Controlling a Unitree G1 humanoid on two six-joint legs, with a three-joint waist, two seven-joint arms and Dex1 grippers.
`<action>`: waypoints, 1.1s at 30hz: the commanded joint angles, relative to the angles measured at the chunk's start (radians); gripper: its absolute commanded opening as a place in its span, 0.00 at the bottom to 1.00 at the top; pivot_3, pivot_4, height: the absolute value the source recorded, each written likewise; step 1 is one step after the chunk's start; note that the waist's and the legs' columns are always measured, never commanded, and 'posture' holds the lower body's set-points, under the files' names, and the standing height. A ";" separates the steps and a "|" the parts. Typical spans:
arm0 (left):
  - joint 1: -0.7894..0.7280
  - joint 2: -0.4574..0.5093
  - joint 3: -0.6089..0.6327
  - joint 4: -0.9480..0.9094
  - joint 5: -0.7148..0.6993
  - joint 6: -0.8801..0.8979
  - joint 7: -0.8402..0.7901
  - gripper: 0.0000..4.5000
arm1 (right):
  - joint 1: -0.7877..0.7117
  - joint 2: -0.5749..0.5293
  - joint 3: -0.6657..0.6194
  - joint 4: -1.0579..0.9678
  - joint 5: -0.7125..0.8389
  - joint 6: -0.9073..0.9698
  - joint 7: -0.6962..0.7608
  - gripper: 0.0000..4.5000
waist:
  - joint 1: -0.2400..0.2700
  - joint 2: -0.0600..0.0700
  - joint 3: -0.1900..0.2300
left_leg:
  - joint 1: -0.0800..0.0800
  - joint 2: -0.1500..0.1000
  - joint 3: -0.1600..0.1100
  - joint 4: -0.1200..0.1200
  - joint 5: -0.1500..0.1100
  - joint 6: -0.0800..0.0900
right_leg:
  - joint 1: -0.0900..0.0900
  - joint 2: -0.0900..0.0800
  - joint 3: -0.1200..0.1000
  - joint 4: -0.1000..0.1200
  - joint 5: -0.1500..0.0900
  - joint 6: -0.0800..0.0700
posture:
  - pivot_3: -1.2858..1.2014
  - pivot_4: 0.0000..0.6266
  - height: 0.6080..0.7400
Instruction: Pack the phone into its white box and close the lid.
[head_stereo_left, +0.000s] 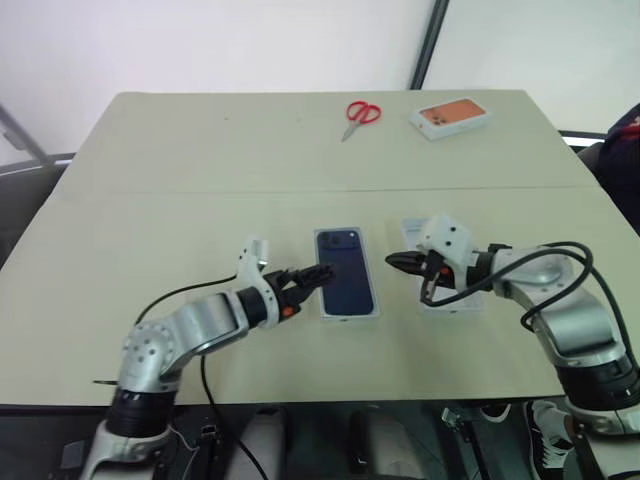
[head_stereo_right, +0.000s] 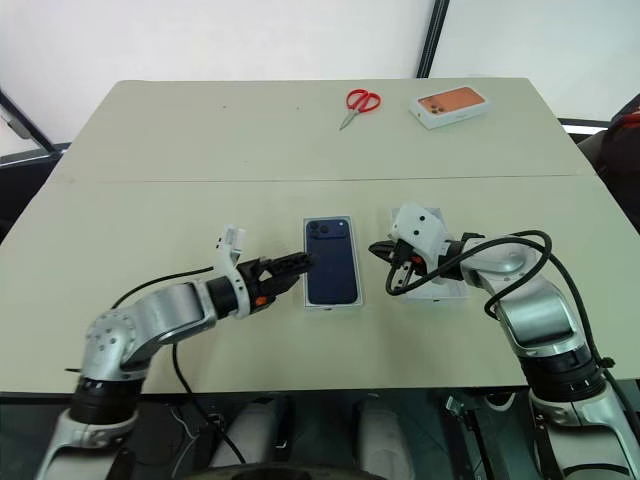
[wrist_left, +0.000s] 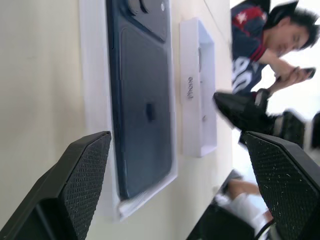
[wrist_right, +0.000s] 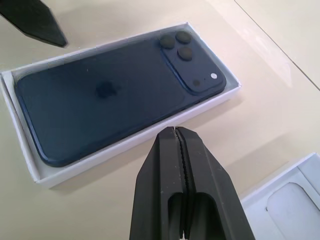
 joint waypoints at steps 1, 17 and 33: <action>-0.021 0.114 0.058 -0.049 0.006 0.031 -0.105 0.99 | -0.035 -0.005 0.000 -0.003 0.008 -0.024 -0.005 0.00 | 0.001 0.000 0.000 | 0.000 0.000 0.000 0.000 0.000 0.000 | 0.000 0.000 0.000 0.000 0.000 0.000 | 0.52 0.24 1.00; -0.155 0.419 -0.230 -0.111 1.075 -0.062 -0.837 0.01 | -0.083 -0.066 0.129 -0.010 -0.143 -0.068 -0.038 0.00 | 0.000 0.002 0.002 | 0.000 -0.001 0.001 -0.002 0.000 0.001 | 0.000 0.000 -0.001 -0.001 0.000 0.000 | 0.52 0.24 1.00; -0.275 0.175 -0.351 0.013 1.376 -0.009 -1.042 0.01 | -0.112 -0.056 0.269 0.052 -0.328 -0.129 -0.045 0.00 | -0.019 0.002 0.002 | -0.001 0.000 0.000 -0.001 0.000 0.001 | -0.001 0.001 -0.002 0.000 0.000 0.000 | 0.52 0.24 1.00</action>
